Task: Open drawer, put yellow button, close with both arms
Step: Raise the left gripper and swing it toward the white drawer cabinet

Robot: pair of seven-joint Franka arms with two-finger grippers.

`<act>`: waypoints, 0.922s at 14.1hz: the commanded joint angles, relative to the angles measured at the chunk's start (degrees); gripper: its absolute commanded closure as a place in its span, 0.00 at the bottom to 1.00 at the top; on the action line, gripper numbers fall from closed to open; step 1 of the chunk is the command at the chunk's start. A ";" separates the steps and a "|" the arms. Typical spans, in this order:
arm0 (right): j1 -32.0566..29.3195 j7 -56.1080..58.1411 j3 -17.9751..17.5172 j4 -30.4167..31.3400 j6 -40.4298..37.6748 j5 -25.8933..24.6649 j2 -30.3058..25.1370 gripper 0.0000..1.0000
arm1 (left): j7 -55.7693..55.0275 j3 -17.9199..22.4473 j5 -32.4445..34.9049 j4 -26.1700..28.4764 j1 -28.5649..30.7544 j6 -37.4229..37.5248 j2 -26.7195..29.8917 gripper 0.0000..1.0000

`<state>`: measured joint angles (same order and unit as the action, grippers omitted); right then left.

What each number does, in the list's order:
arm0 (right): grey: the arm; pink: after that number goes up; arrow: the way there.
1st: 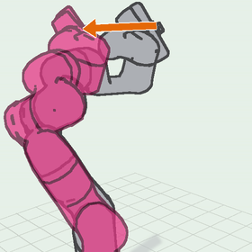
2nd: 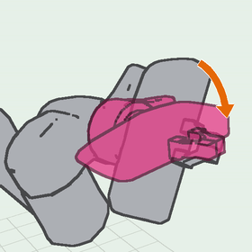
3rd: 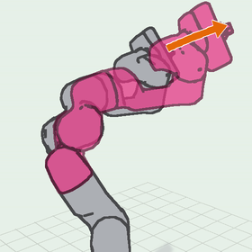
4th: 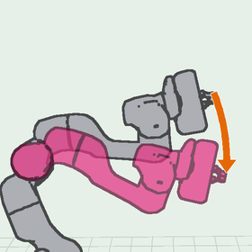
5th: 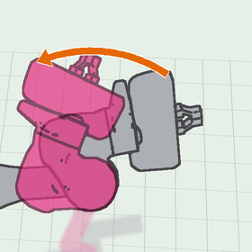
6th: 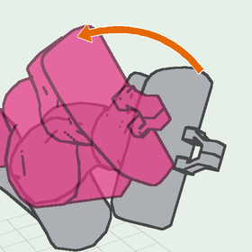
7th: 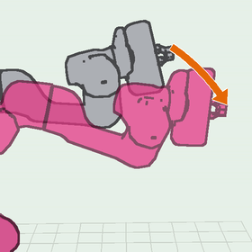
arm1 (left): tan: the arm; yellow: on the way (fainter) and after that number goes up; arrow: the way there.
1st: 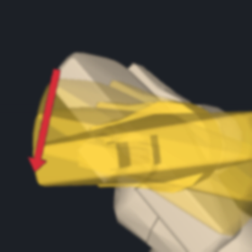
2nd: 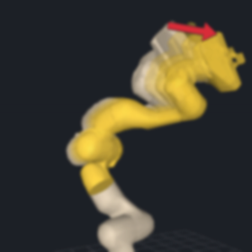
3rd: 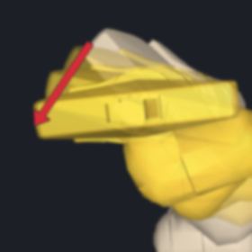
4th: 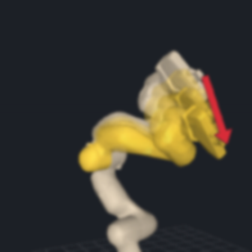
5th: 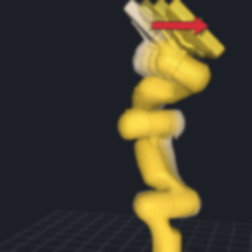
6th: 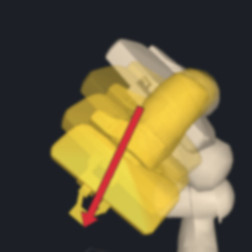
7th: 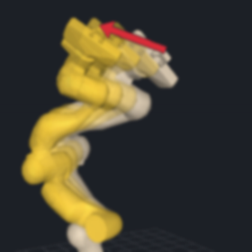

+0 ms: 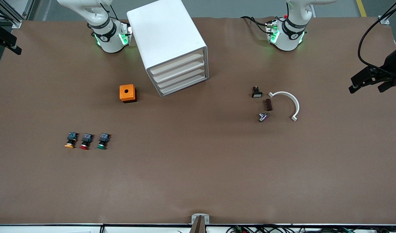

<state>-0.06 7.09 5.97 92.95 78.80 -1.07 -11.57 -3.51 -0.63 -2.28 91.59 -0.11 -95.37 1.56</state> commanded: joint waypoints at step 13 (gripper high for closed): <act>0.59 -0.15 -0.08 0.92 -0.23 0.10 -0.91 0.00 | -5.09 -0.08 0.70 -1.33 -0.68 6.69 -8.75 0.00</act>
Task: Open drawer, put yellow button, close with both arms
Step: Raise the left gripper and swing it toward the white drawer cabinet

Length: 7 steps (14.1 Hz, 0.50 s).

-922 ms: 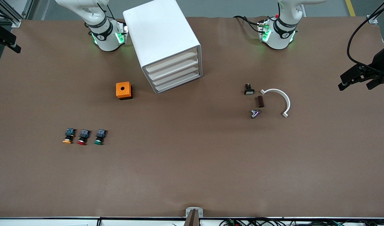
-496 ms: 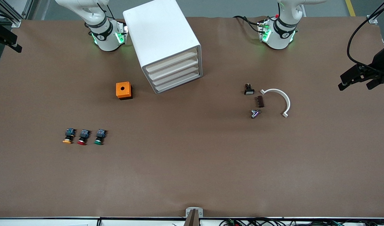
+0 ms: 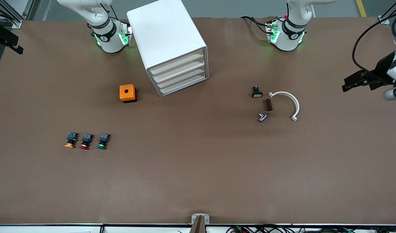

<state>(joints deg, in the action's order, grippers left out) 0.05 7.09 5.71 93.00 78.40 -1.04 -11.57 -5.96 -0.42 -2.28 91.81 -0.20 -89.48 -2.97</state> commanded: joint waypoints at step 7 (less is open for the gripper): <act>0.74 -1.46 0.18 1.04 0.00 0.16 -1.00 0.00 | -26.85 -0.73 0.87 -1.72 -6.90 -1.74 -18.10 0.00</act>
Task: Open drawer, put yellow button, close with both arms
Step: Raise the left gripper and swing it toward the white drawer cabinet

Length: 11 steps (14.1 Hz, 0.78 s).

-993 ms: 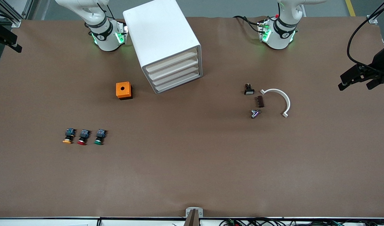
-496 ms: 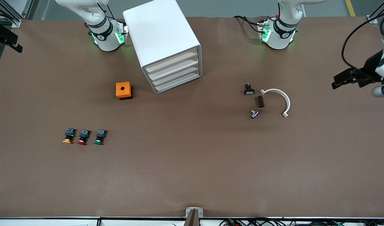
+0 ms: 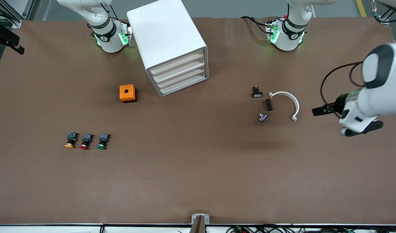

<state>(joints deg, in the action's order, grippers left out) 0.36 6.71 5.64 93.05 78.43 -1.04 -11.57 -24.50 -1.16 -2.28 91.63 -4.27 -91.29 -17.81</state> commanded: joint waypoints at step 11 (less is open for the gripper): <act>0.52 -0.99 0.16 0.99 0.15 0.25 -1.00 0.00 | -66.67 -2.70 -34.08 -9.98 -9.96 8.67 -17.42 0.00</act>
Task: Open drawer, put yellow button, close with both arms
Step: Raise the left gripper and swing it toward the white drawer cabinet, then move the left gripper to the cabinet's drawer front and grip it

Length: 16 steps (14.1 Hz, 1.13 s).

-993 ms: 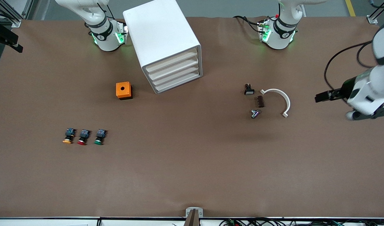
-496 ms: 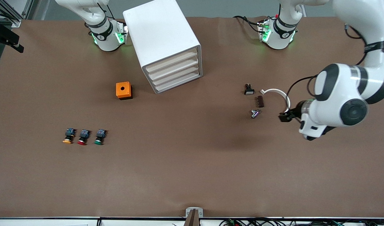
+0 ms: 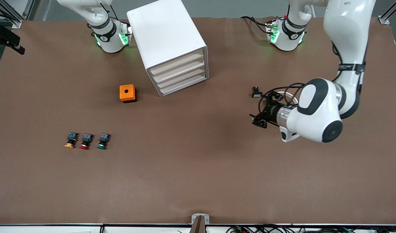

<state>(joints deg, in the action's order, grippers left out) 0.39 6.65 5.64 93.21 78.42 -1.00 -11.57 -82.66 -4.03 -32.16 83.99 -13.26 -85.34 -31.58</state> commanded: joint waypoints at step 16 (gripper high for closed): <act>1.37 0.03 0.16 -1.27 0.33 0.03 1.46 0.00 | -45.75 -7.83 -21.18 -1.63 -10.90 15.55 -15.53 0.25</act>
<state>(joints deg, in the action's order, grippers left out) 1.43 6.66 5.57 93.21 79.16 -0.98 -11.38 -126.74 -11.94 -51.51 83.60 -23.75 -71.37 -45.56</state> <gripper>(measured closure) 0.000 0.053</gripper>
